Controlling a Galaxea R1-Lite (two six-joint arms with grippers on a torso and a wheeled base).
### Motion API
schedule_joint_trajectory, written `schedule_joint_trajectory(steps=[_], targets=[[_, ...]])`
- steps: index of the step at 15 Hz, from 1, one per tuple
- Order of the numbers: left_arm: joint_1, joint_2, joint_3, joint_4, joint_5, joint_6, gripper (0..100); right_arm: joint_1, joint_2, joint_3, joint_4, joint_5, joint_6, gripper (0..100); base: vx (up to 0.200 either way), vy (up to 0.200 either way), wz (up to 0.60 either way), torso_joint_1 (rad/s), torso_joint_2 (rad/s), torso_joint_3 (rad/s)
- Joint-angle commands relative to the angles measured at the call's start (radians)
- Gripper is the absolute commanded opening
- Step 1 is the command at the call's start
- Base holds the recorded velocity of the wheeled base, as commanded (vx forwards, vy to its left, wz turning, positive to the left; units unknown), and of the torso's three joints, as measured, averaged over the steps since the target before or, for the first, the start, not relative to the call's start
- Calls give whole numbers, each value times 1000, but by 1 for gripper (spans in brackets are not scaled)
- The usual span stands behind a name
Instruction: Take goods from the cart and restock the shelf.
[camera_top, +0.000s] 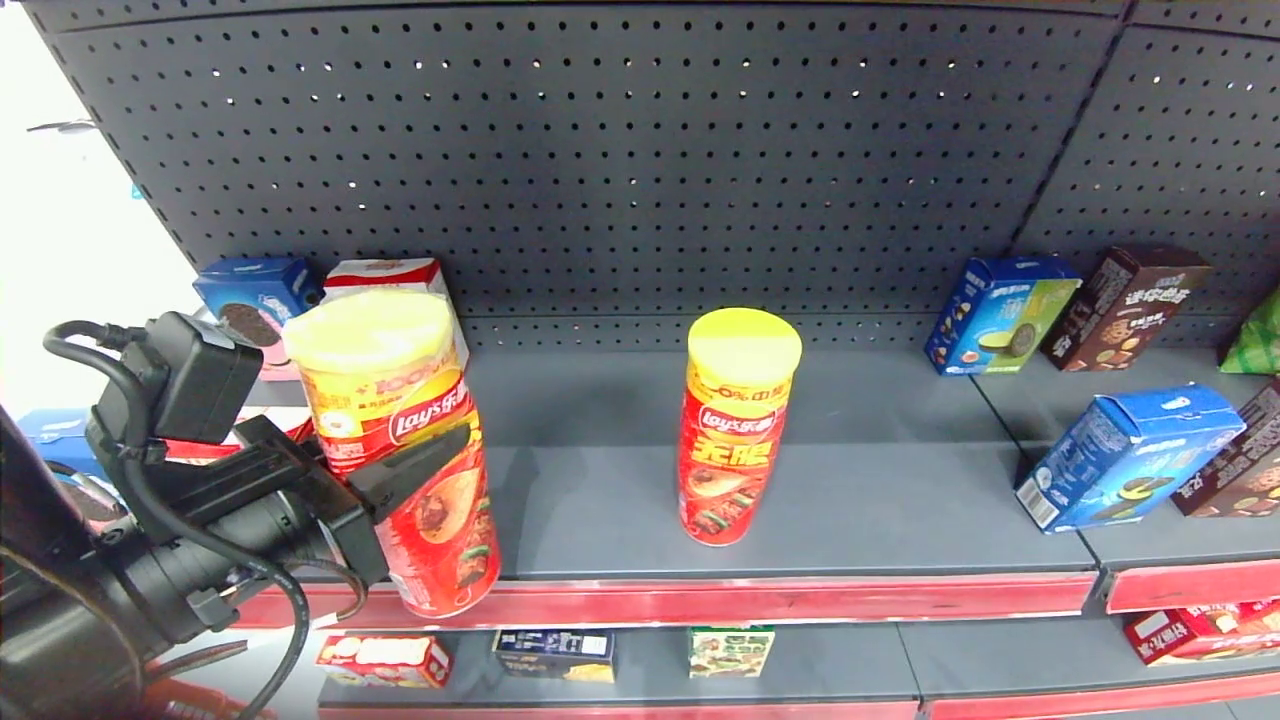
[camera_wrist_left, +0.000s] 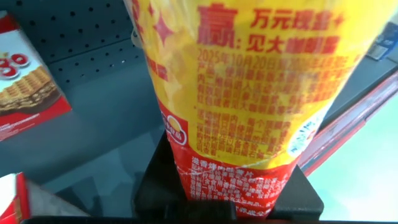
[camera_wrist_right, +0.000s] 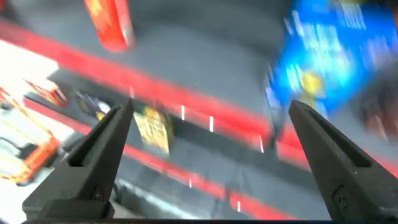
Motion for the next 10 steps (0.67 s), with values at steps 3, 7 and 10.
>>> schedule_joint_trajectory(steps=[3, 7, 10], targets=[[-7, -1, 0, -1, 0, 0, 0, -82, -332, 84, 203, -105, 16, 100, 0, 0, 0, 0, 0, 0], [-8, -2, 3, -1, -1, 0, 0, -97, -277, 81, 209, -205, 89, 100, 0, 0, 0, 0, 0, 0], [-20, -2, 3, -2, -1, 1, 0, -275, -211, 86, 203, -156, 114, 100, 0, 0, 0, 0, 0, 0]])
